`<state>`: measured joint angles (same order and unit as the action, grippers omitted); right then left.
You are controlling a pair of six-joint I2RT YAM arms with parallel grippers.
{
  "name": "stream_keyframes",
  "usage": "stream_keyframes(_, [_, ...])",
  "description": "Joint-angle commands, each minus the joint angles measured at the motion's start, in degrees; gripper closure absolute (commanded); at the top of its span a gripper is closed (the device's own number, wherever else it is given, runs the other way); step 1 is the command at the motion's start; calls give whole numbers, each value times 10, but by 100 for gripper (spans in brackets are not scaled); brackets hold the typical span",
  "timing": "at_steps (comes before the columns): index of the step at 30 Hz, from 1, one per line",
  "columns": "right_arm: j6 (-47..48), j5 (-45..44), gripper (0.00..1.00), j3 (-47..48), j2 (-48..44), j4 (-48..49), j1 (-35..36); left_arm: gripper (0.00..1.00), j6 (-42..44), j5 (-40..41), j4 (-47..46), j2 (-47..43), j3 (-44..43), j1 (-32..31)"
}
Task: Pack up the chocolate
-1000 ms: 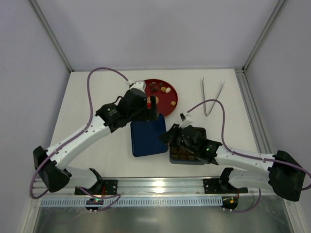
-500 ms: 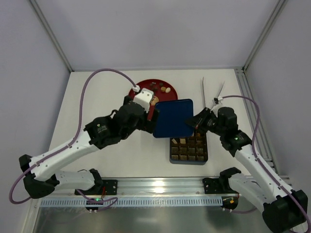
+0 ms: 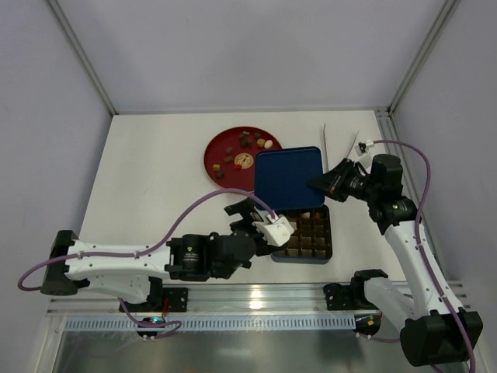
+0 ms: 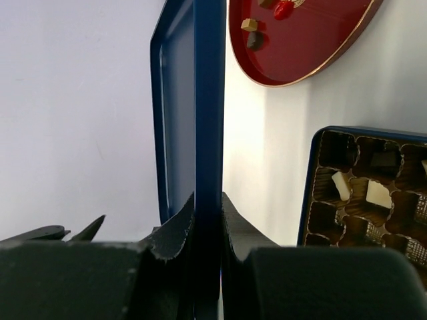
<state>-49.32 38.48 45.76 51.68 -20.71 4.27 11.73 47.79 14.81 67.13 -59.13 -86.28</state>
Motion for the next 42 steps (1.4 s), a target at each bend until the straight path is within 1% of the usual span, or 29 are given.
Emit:
stream_keyframes(1, [5,29,96,33,1,-14,-3,0,131,3,-222,3,51,-2])
stream_keyframes(2, [6,27,96,35,3,-18,-4,0,166,-8,-243,5,57,-2])
stream_keyframes(3, [7,25,96,39,4,-21,-4,0,177,-26,-253,11,59,-2])
stream_keyframes(9, [9,13,96,66,16,-44,-4,1,262,-56,-297,72,37,-2])
stream_keyframes(13, [0,15,96,76,22,-50,-5,4,309,-42,-311,121,19,-3])
stream_keyframes(15, [0,15,96,82,22,-55,-5,4,332,-32,-346,142,19,-1])
stream_keyframes(18, [2,12,96,95,21,-67,-5,14,364,-19,-355,171,6,8])
stream_keyframes(21, [14,5,96,107,21,-86,-5,49,413,-7,-389,199,2,10])
stream_keyframes(22, [19,2,96,108,21,-95,-5,58,435,-1,-419,205,2,13])
stream_keyframes(27, [23,-1,96,104,17,-103,-4,58,490,11,-447,233,-3,23])
stream_keyframes(30, [28,-1,96,107,17,-111,-4,58,539,18,-485,253,3,26])
stream_keyframes(32, [29,-1,96,108,15,-112,-5,60,563,24,-524,271,7,28])
stream_keyframes(33, [33,-1,96,108,13,-113,-5,62,580,23,-529,273,9,28])
stream_keyframes(34, [34,-2,96,110,13,-115,-4,68,581,21,-530,276,9,29])
stream_keyframes(36, [35,-2,96,110,11,-117,-5,74,589,25,-541,284,3,28])
stream_keyframes(37, [35,-2,96,111,11,-118,-5,84,596,28,-559,293,-1,29])
stream_keyframes(38, [37,-2,96,111,11,-119,-5,88,604,30,-559,295,-1,29])
stream_keyframes(39, [38,-1,96,111,11,-121,-5,99,622,31,-591,297,2,29])
stream_keyframes(42, [44,-2,96,111,10,-124,-5,100,626,29,-598,298,-3,29])
